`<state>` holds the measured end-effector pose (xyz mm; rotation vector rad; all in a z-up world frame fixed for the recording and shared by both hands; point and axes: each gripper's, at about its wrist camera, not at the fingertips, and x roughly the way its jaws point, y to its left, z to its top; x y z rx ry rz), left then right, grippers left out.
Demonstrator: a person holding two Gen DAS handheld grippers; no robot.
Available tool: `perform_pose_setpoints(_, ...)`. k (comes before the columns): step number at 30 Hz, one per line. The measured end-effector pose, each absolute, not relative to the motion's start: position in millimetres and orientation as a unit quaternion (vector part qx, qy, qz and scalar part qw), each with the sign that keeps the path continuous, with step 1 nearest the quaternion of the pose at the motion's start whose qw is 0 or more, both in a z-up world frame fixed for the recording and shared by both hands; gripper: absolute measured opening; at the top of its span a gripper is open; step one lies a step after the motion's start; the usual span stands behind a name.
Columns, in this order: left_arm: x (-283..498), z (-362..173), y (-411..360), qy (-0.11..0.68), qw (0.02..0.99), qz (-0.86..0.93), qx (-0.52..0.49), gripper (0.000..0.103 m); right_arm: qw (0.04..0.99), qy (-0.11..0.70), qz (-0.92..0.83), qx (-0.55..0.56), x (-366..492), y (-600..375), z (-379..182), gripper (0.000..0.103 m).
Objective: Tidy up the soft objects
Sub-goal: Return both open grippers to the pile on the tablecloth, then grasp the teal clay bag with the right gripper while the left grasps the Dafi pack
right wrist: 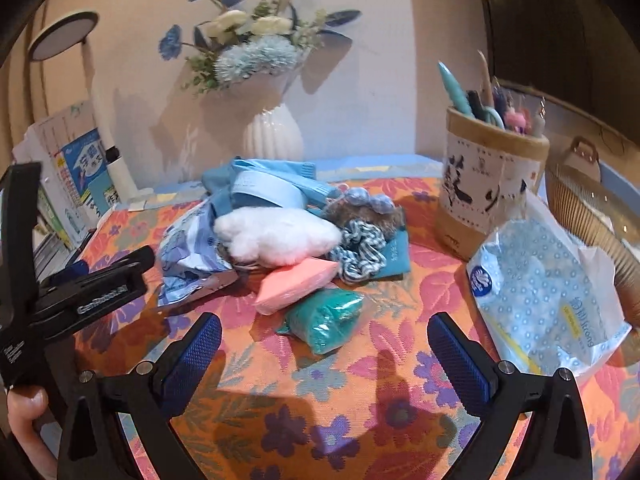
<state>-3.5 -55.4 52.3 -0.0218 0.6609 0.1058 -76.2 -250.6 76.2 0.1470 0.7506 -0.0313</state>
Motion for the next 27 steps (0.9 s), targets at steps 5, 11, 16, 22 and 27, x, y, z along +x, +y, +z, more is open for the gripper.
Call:
perform_pose_setpoints(5,-2.0,50.5,-47.4,0.331,0.942,0.037,-0.032,0.102,0.914,0.389,-0.016,0.115,-68.1,-266.2,69.9,0.103)
perform_pose_setpoints(11,11.7,51.6,-46.3,0.380,0.921,-0.029,-0.083,0.102,0.881,0.436,0.073,0.167,-51.5,-279.9,59.8,0.103)
perform_pose_setpoints(16,44.8,42.9,-52.8,0.432,0.881,-0.108,-0.162,0.102,0.870,0.470,0.107,0.110,-33.8,-278.5,56.4,0.103)
perform_pose_setpoints(22,58.3,21.8,-67.5,0.439,0.882,-0.090,-0.146,0.102,0.869,0.467,0.134,0.092,-23.2,-273.4,50.7,0.075)
perform_pose_setpoints(27,56.2,23.9,-68.6,0.432,0.886,-0.092,-0.140,0.090,0.874,0.458,0.128,0.094,-24.9,-273.3,50.5,0.046)
